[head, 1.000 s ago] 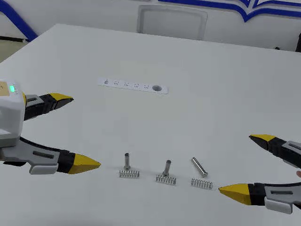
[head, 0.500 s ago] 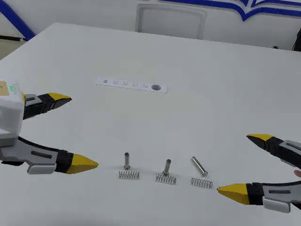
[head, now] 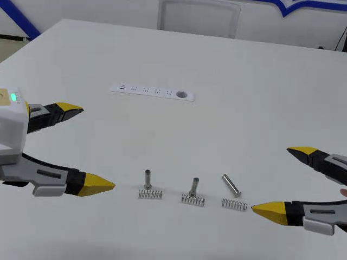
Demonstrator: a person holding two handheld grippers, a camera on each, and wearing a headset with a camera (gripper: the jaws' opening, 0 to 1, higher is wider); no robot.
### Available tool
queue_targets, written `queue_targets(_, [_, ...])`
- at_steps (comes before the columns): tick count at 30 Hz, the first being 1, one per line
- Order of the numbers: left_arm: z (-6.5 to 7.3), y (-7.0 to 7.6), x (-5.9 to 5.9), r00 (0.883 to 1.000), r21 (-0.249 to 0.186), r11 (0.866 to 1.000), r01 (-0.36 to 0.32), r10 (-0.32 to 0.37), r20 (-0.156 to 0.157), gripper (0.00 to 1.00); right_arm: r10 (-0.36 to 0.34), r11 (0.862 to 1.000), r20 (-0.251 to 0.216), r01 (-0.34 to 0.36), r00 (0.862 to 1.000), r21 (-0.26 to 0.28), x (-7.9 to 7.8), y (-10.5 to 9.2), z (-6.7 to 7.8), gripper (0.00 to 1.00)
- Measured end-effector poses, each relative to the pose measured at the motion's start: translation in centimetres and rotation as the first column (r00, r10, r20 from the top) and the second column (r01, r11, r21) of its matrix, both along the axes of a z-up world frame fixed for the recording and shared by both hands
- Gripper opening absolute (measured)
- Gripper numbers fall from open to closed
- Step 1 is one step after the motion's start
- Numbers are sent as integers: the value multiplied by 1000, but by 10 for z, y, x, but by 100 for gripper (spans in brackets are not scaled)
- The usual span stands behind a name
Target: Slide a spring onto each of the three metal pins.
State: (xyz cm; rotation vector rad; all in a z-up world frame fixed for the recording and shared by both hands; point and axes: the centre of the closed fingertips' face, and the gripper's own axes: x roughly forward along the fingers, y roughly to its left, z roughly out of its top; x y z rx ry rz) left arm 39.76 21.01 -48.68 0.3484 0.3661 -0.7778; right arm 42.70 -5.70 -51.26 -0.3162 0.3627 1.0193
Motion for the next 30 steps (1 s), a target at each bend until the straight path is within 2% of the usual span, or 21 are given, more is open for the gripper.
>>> queue_targets(3, [-1,-1,0,1000,-1,1000,1,-1,-1,100,-6,1000,-3,6,1000,4,1,0,-1,91])
queue_targets(7, [-3,-3,2,1000,-25,1000,-3,3,-5,100,-4,1000,-23,4,1000,-8,1,-1,-7,90])
queue_targets(9, [-6,-2,3,1000,-19,1000,-4,4,-8,100,1,1000,-35,-1,999,-10,1,0,-10,89])
queue_targets(13, [-9,-4,5,1000,-36,999,-1,0,-18,100,7,1000,-50,-8,999,-18,2,3,-16,88])
queue_targets(16, [-14,-6,6,1000,-42,999,-4,3,-28,100,-16,999,-34,14,999,-37,10,4,-21,89])
queue_targets(19, [-19,-9,5,1000,-38,999,0,-1,-30,100,-30,999,-33,29,999,-33,17,5,-21,88])
queue_targets(22, [-23,-12,4,999,-58,998,-1,-1,-37,100,-33,999,-43,32,999,-35,21,7,-24,84])
queue_targets(30, [-37,-20,0,998,-73,997,5,-10,-64,100,-32,999,-92,29,995,-41,28,12,-35,77])
